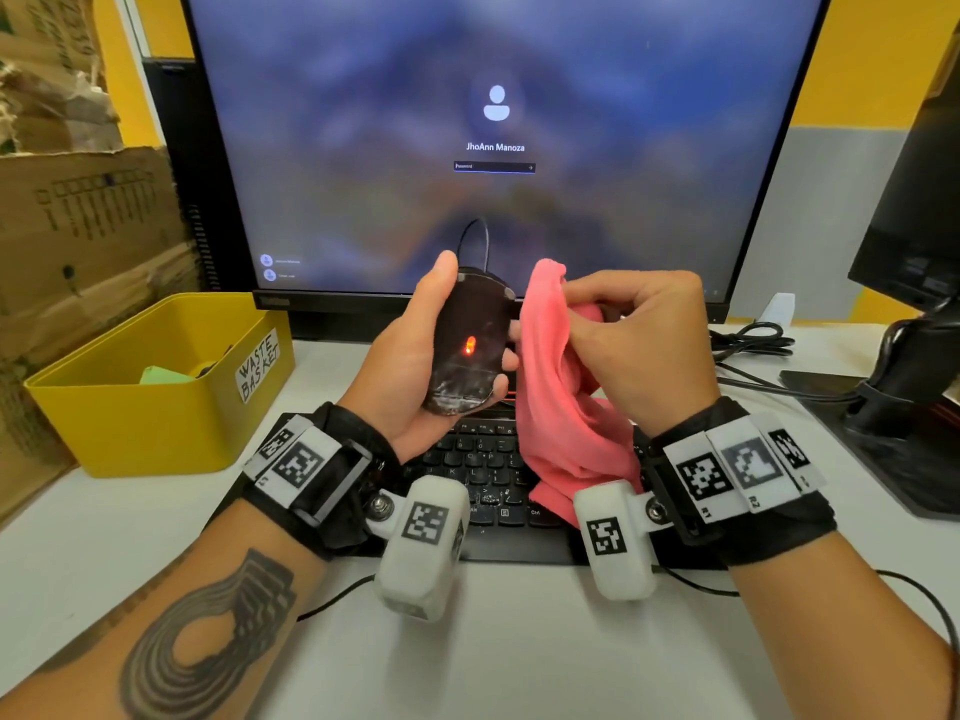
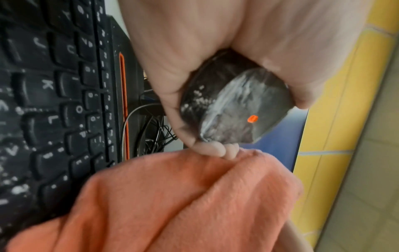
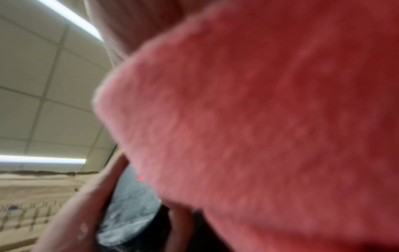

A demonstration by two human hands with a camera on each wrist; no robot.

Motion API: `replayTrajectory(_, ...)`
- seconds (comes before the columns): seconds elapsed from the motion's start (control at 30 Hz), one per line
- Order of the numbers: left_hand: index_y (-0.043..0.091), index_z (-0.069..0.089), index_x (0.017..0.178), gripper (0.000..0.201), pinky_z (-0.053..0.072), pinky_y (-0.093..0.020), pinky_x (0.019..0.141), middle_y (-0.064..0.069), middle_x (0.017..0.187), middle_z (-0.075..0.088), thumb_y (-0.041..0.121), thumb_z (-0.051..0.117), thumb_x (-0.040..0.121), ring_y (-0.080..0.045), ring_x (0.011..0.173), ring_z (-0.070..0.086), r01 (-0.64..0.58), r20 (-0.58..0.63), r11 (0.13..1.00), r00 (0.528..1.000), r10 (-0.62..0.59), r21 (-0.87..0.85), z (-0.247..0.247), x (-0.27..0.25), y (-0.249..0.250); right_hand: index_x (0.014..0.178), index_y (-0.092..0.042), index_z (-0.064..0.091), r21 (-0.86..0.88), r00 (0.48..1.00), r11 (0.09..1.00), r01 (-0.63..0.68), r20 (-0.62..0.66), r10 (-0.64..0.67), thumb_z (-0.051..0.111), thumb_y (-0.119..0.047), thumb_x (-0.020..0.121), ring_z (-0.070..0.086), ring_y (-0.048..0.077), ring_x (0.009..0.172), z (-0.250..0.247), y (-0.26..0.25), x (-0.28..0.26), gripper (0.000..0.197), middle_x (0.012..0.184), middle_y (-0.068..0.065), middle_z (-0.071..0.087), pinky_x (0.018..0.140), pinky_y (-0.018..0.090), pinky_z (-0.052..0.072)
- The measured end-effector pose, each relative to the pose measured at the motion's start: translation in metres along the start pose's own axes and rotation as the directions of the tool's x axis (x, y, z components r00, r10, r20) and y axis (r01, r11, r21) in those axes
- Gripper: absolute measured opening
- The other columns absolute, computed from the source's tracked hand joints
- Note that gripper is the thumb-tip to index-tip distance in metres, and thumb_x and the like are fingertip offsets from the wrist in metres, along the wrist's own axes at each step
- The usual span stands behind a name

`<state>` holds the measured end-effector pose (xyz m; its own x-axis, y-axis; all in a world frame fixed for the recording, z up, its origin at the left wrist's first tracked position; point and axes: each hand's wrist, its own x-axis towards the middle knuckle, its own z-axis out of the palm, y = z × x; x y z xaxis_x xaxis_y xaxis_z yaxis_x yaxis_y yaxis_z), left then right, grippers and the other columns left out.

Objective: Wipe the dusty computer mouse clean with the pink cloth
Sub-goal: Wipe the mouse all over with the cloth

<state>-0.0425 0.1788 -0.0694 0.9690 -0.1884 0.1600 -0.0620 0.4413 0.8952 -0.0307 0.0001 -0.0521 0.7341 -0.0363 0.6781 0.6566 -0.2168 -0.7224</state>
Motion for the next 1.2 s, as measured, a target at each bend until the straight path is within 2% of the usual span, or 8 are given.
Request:
replayTrajectory(0.13,0.010,0.069,0.109,0.061,0.053,-0.038,0.076,-0.015,0.096,0.073,0.067,0.050,0.098,-0.023,0.077,0.066,0.004,-0.088,0.996,0.996,-0.012,-0.092,-0.004,0.004,0.000,0.089,-0.007,0.082,0.051,1.000,0.999,0.010,-0.022,-0.009,0.084,-0.008,0.081,0.063,-0.005,0.055,-0.001,-0.005,0.000,0.008,0.061,-0.017,0.072,0.058,0.013,0.048)
replayTrajectory(0.27,0.001,0.062,0.138,0.078,0.046,-0.056,0.113,-0.027,0.140,0.063,0.065,0.058,0.096,-0.043,0.130,0.062,0.023,-0.116,0.989,0.992,-0.040,-0.146,-0.004,0.009,-0.007,0.085,-0.021,0.084,-0.072,1.000,0.997,-0.007,0.028,0.009,0.089,-0.024,0.077,0.066,0.000,0.061,0.007,-0.003,-0.002,0.009,0.072,-0.009,0.077,0.062,0.019,0.050)
replayTrajectory(0.43,0.004,0.061,0.142,0.068,0.043,-0.057,0.116,-0.027,0.146,0.059,0.059,0.051,0.102,-0.042,0.134,0.059,0.093,-0.068,0.989,0.992,-0.102,-0.116,0.000,0.009,-0.013,0.089,-0.030,0.082,-0.189,0.990,0.972,0.137,0.064,-0.127,0.083,-0.019,0.078,0.072,0.002,0.084,0.007,0.001,-0.003,0.015,0.088,-0.014,0.077,0.081,0.028,0.056)
replayTrajectory(0.6,0.005,0.062,0.142,0.066,0.041,-0.058,0.114,-0.030,0.147,0.055,0.057,0.048,0.104,-0.037,0.119,0.060,0.124,-0.054,0.982,0.990,-0.133,-0.145,0.000,0.007,-0.010,0.091,-0.022,0.084,-0.286,0.947,0.907,0.307,0.185,-0.262,0.078,-0.017,0.082,0.069,0.010,0.087,0.009,0.003,-0.006,0.012,0.092,-0.004,0.073,0.084,0.021,0.052)
replayTrajectory(0.8,0.007,0.061,0.143,0.067,0.054,-0.050,0.095,-0.025,0.139,0.064,0.059,0.047,0.103,-0.036,0.111,0.066,0.171,-0.038,0.969,0.983,-0.180,-0.178,-0.002,0.006,-0.003,0.090,-0.024,0.084,-0.259,0.944,0.921,0.292,0.235,-0.234,0.080,-0.010,0.081,0.070,0.008,0.084,0.004,0.006,-0.001,0.017,0.087,-0.006,0.075,0.084,0.032,0.056)
replayTrajectory(0.9,0.005,0.059,0.142,0.067,0.051,-0.052,0.101,-0.027,0.142,0.061,0.058,0.050,0.102,-0.039,0.124,0.062,0.181,-0.047,0.968,0.980,-0.192,-0.172,0.000,0.005,-0.007,0.098,-0.024,0.083,-0.296,0.935,0.896,0.330,0.233,-0.267,0.076,-0.009,0.085,0.069,0.011,0.086,0.002,0.007,0.000,0.020,0.090,-0.004,0.073,0.084,0.028,0.055)
replayTrajectory(1.07,0.004,0.057,0.145,0.068,0.056,-0.047,0.088,-0.026,0.147,0.058,0.055,0.055,0.100,-0.037,0.110,0.065,0.124,-0.190,0.976,0.969,-0.158,-0.182,-0.010,0.007,0.006,0.096,-0.025,0.083,-0.224,0.878,0.916,0.334,0.428,-0.215,0.067,-0.005,0.086,0.064,0.008,0.079,0.006,0.003,-0.004,0.028,0.087,-0.005,0.066,0.075,0.014,0.046)
replayTrajectory(1.2,0.003,0.058,0.143,0.065,0.060,-0.041,0.065,-0.021,0.113,0.070,0.053,0.052,0.103,-0.032,0.082,0.071,0.141,-0.191,0.978,0.967,-0.169,-0.151,-0.002,0.003,0.005,0.099,-0.027,0.083,-0.286,0.913,0.906,0.313,0.352,-0.204,0.070,0.001,0.086,0.063,0.007,0.079,-0.002,0.008,0.002,0.033,0.086,-0.002,0.067,0.076,0.016,0.048)
